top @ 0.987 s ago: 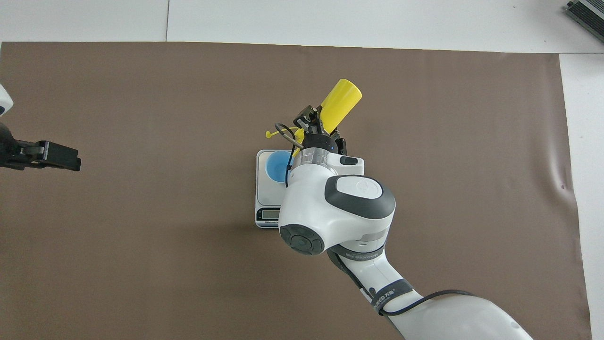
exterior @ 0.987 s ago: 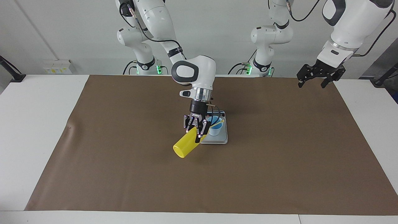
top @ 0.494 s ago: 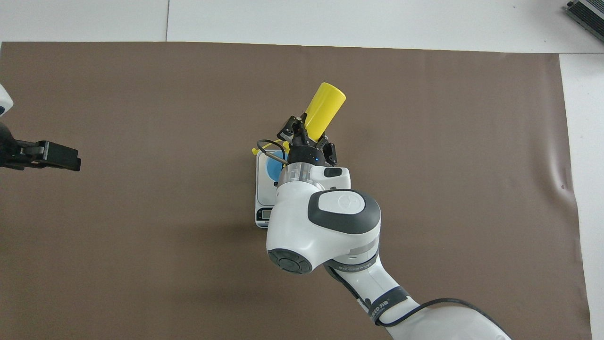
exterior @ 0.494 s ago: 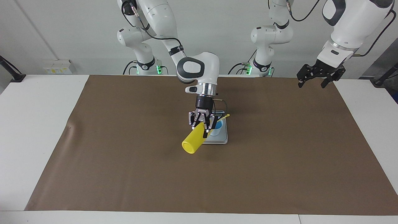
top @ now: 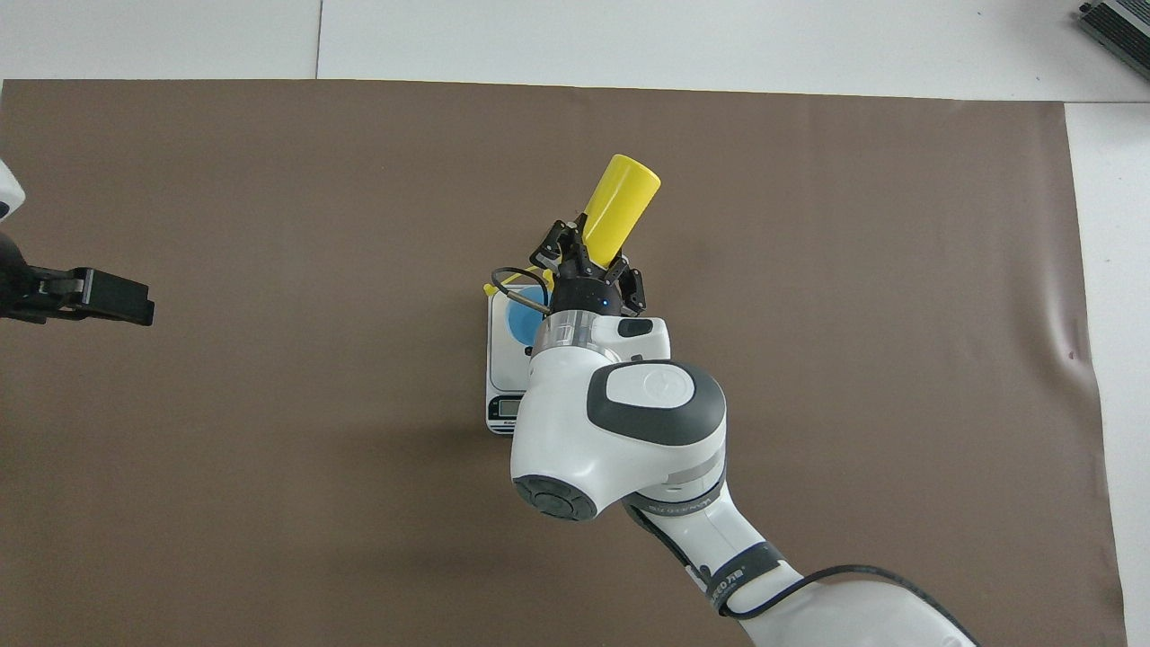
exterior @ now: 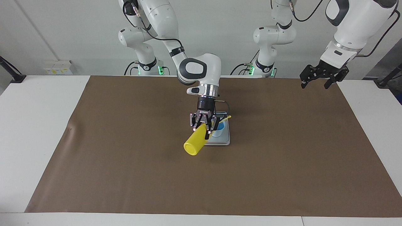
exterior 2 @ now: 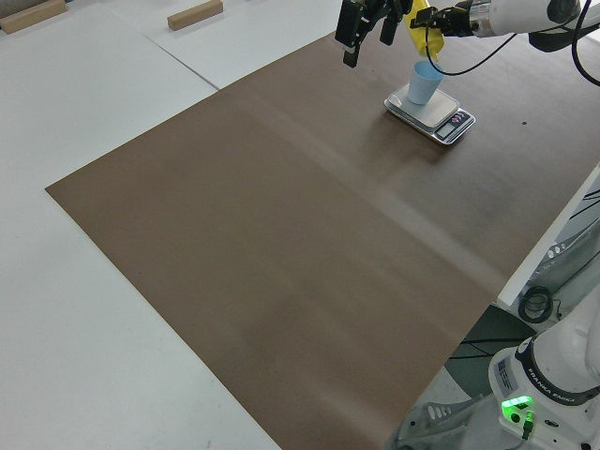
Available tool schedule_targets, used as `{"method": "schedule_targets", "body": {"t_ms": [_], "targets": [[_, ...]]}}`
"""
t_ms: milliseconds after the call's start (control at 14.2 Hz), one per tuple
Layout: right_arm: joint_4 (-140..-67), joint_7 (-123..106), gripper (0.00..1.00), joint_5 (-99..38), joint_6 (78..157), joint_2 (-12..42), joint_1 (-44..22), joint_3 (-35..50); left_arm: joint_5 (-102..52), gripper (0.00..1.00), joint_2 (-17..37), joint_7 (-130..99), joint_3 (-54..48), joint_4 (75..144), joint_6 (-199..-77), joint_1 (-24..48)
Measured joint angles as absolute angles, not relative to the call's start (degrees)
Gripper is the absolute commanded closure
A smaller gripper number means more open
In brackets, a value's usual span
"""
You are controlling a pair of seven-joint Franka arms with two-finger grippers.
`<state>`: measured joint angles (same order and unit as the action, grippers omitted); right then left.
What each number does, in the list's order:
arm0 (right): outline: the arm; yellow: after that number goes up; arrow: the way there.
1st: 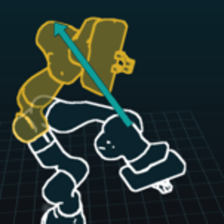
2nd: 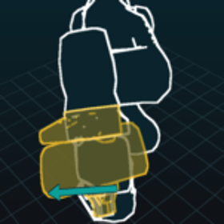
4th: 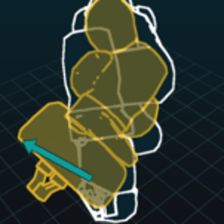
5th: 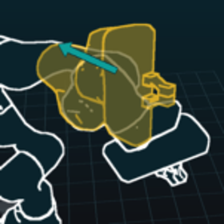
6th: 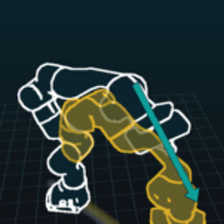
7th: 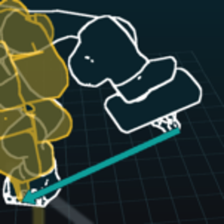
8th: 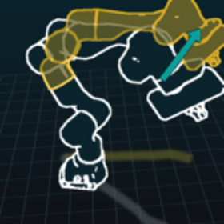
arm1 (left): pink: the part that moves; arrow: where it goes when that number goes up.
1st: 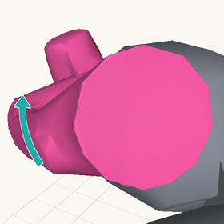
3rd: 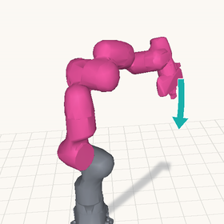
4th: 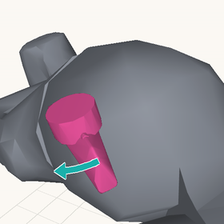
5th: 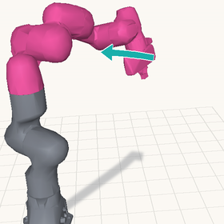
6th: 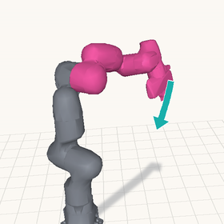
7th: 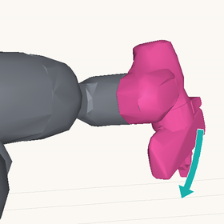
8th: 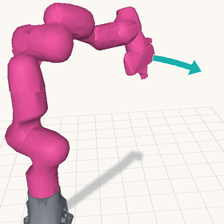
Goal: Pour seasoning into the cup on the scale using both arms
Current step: 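Tilt the bottle nozzle down into the cup with the right gripper, then carry the bottle back and set it upright with the right gripper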
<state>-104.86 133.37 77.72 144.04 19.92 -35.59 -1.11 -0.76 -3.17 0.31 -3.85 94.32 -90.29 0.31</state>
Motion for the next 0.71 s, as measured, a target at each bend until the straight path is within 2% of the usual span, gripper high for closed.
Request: {"method": "schedule_targets", "body": {"t_ms": [353, 705], "targets": [[-103.49, 135.94, 1.00, 74.83, 143.88, 19.82, -35.32, -1.14, -0.76, 0.00, -3.17, 0.30, -3.85, 94.32, -90.29, 0.32], [-103.09, 135.99, 1.00, 57.69, 143.88, 17.35, -35.02, -1.14, -0.76, 0.00, -3.17, 0.30, -3.85, 94.32, -90.29, 0.31]]}}
